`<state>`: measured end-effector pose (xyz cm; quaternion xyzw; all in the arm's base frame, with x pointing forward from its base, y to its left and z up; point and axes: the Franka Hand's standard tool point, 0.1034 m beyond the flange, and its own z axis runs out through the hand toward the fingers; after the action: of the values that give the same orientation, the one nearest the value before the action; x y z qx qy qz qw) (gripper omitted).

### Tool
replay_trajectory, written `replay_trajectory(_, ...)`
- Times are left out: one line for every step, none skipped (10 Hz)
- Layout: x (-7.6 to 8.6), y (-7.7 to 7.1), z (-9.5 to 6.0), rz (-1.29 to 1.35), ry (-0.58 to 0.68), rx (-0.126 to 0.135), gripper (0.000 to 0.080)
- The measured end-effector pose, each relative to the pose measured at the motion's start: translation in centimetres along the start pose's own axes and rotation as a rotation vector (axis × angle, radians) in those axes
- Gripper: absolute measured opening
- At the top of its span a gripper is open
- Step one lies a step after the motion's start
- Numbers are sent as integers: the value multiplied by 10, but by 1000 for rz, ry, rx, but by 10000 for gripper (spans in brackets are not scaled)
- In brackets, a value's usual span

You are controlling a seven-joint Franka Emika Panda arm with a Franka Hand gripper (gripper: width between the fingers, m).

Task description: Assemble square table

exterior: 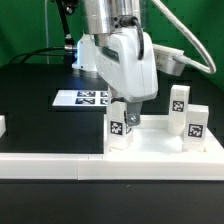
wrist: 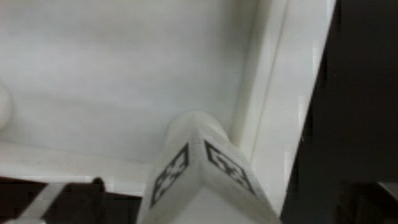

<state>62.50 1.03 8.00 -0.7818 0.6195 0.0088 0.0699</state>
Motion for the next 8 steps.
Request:
replay_trajectory(0,0,0,-80,0,0,648)
replay_trajectory(3,1,1,-234,6,2,648)
replay_trajectory(8,3,6,-460,14,2,649)
replay_trajectory(10,3,8,-598,18,-6,649)
replay_trajectory(11,3,7,-620,18,-7,649)
replay_trajectory(11,3,8,-604,18,-7,649)
replay_trajectory(11,4,8,-589,18,-7,554)
replay_trajectory(11,4,8,-585,18,-7,417)
